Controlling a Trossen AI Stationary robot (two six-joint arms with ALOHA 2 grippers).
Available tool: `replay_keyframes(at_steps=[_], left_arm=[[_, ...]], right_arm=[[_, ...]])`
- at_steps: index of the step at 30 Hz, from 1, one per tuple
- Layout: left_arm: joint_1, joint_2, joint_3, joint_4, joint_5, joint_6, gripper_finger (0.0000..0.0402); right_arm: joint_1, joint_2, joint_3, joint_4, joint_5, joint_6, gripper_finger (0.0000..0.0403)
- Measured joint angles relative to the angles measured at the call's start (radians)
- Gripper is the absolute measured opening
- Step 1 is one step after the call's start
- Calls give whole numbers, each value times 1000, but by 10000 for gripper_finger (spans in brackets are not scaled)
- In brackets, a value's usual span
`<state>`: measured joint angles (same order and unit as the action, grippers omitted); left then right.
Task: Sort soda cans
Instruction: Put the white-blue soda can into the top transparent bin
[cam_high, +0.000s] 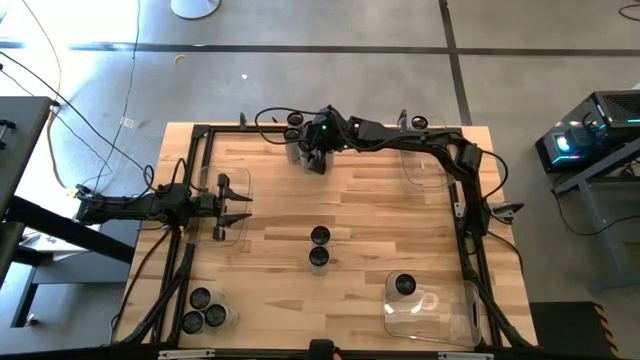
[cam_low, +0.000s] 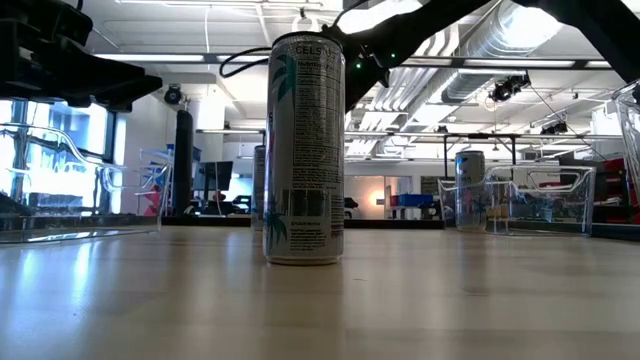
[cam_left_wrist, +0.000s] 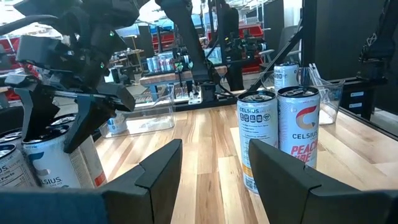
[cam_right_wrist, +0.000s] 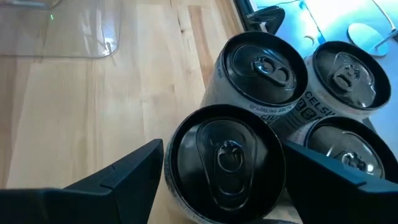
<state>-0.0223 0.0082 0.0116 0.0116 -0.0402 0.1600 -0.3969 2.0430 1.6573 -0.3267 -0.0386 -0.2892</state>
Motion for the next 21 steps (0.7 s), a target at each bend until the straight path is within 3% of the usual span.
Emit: replay_keyframes(at_steps=[7, 15, 21], left_arm=[[0, 0, 0, 0, -1, 0, 179], [0, 0, 0, 0, -1, 0, 179], [0, 0, 0, 0, -1, 0, 179]], right_arm=[[0, 0, 0, 0, 1, 0, 300], [23, -2, 0, -4, 4, -1, 238], [53, -3, 21, -42, 3, -6, 238]])
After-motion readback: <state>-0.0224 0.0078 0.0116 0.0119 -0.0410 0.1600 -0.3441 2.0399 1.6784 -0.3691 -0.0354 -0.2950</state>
